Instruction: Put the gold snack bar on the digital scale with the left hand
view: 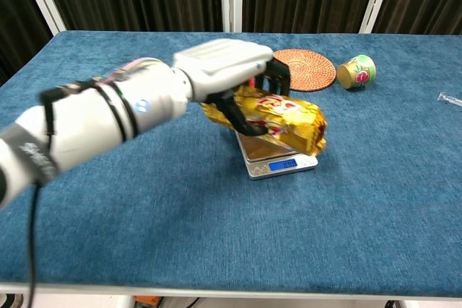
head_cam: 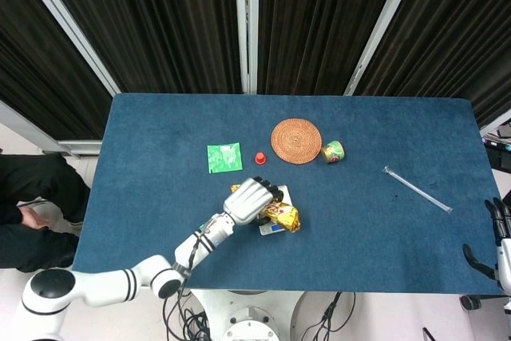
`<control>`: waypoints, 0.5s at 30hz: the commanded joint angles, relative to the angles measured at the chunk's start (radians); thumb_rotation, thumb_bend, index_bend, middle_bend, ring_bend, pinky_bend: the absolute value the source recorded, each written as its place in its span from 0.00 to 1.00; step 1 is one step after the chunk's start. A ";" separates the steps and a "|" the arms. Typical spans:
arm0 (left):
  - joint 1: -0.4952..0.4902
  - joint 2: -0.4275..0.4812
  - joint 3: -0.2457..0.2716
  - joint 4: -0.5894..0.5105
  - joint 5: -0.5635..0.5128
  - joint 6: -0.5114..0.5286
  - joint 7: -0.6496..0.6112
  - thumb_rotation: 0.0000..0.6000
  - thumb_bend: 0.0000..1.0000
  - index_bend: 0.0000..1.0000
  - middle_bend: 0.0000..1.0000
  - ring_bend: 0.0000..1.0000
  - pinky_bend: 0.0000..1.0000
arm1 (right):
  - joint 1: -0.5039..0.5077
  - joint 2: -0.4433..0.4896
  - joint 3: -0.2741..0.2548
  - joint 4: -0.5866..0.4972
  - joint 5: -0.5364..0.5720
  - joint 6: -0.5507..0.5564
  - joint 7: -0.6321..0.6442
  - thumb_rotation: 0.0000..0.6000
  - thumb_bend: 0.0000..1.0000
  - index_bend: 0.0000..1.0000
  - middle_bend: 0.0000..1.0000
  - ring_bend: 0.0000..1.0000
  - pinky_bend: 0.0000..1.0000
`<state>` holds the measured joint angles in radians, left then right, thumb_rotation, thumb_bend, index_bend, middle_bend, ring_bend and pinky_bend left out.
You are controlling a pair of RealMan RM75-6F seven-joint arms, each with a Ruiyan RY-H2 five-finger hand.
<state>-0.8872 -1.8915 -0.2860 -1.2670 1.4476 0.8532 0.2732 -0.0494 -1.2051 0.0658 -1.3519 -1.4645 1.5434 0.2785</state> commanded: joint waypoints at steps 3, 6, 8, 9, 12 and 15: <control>-0.055 -0.079 -0.013 0.099 -0.048 -0.010 0.055 1.00 0.41 0.52 0.52 0.41 0.43 | 0.001 -0.004 0.002 0.010 0.011 -0.014 0.008 1.00 0.24 0.00 0.00 0.00 0.00; -0.068 -0.100 -0.012 0.127 -0.075 -0.018 0.077 1.00 0.41 0.50 0.51 0.40 0.43 | 0.001 -0.008 0.004 0.019 0.015 -0.017 0.017 1.00 0.24 0.00 0.00 0.00 0.00; -0.074 -0.103 -0.002 0.139 -0.089 -0.028 0.098 1.00 0.40 0.41 0.47 0.36 0.41 | 0.001 -0.008 0.006 0.025 0.018 -0.019 0.024 1.00 0.24 0.00 0.00 0.00 0.00; -0.076 -0.099 0.005 0.140 -0.098 -0.039 0.115 1.00 0.39 0.31 0.41 0.30 0.37 | 0.001 -0.008 0.007 0.028 0.019 -0.019 0.028 1.00 0.24 0.00 0.00 0.00 0.00; -0.078 -0.072 0.017 0.107 -0.127 -0.069 0.137 1.00 0.34 0.07 0.22 0.12 0.23 | 0.000 -0.007 0.009 0.035 0.019 -0.019 0.039 1.00 0.23 0.00 0.00 0.00 0.00; -0.073 -0.053 0.023 0.077 -0.126 -0.051 0.127 1.00 0.31 0.00 0.09 0.03 0.15 | 0.001 -0.008 0.010 0.043 0.020 -0.022 0.038 1.00 0.23 0.00 0.00 0.00 0.00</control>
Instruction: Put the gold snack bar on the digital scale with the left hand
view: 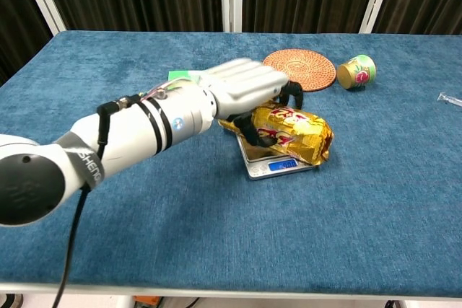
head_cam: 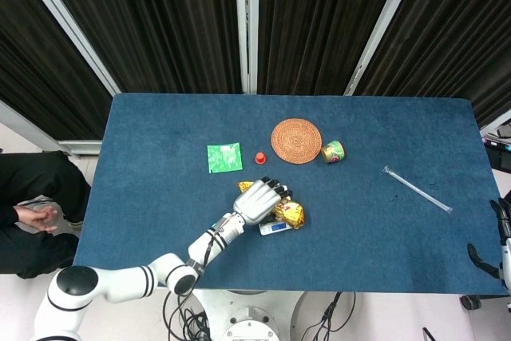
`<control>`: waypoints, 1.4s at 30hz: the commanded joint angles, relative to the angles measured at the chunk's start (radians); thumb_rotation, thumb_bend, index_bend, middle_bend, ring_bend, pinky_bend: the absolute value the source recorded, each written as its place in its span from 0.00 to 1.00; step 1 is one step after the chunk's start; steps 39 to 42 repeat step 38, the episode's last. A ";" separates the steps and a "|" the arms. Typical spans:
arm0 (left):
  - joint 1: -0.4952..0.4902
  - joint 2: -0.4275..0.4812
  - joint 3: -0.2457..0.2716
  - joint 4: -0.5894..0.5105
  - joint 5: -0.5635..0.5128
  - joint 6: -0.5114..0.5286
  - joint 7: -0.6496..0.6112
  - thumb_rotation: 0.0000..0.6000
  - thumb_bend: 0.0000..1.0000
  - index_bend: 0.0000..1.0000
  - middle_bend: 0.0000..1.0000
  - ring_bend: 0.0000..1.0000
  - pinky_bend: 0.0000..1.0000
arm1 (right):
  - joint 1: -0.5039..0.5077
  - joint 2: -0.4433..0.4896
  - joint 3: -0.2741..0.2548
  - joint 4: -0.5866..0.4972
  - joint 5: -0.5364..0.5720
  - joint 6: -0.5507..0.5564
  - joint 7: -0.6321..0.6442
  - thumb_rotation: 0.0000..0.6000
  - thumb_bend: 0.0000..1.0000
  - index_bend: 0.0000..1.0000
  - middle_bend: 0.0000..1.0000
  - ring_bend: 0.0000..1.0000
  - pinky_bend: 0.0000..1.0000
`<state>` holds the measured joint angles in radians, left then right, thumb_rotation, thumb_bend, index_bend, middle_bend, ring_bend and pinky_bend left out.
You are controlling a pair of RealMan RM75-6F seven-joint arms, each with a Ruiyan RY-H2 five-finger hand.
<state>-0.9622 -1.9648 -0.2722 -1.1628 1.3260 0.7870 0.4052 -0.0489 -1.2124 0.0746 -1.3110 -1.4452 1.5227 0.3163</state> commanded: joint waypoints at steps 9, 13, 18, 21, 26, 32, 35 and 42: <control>0.076 0.182 0.025 -0.268 -0.112 0.089 0.121 1.00 0.30 0.00 0.00 0.00 0.06 | -0.004 0.006 0.004 -0.009 -0.004 0.013 -0.010 1.00 0.23 0.00 0.00 0.00 0.00; 0.181 0.327 0.086 -0.426 -0.112 0.200 0.145 1.00 0.29 0.00 0.00 0.00 0.05 | -0.009 0.011 0.002 -0.007 -0.004 0.017 -0.017 1.00 0.23 0.00 0.00 0.00 0.00; 0.365 0.515 0.235 -0.535 -0.005 0.407 0.123 1.00 0.09 0.00 0.02 0.00 0.03 | -0.007 0.003 -0.032 0.059 -0.055 0.014 0.012 1.00 0.10 0.00 0.00 0.00 0.00; 0.481 0.592 0.324 -0.536 0.096 0.555 0.055 1.00 0.03 0.00 0.03 0.00 0.02 | -0.012 -0.007 -0.043 0.095 -0.065 0.017 0.008 1.00 0.08 0.00 0.00 0.00 0.00; 0.671 0.679 0.431 -0.437 0.228 0.807 -0.068 1.00 0.03 0.00 0.03 0.00 0.02 | -0.040 -0.016 -0.052 0.123 -0.064 0.050 -0.009 1.00 0.08 0.00 0.00 0.00 0.00; 0.819 0.760 0.476 -0.397 0.237 0.942 -0.175 1.00 0.03 0.00 0.03 0.00 0.03 | -0.048 -0.018 -0.060 0.123 -0.051 0.027 -0.012 1.00 0.08 0.00 0.00 0.00 0.00; 0.855 0.782 0.474 -0.367 0.224 0.955 -0.214 1.00 0.03 0.00 0.03 0.00 0.03 | -0.038 -0.012 -0.073 0.099 -0.067 0.005 0.012 1.00 0.08 0.00 0.00 0.00 0.00; 0.873 0.793 0.463 -0.350 0.220 0.949 -0.245 1.00 0.03 0.00 0.03 0.00 0.02 | -0.031 -0.010 -0.077 0.084 -0.077 -0.003 -0.021 1.00 0.08 0.00 0.00 0.00 0.00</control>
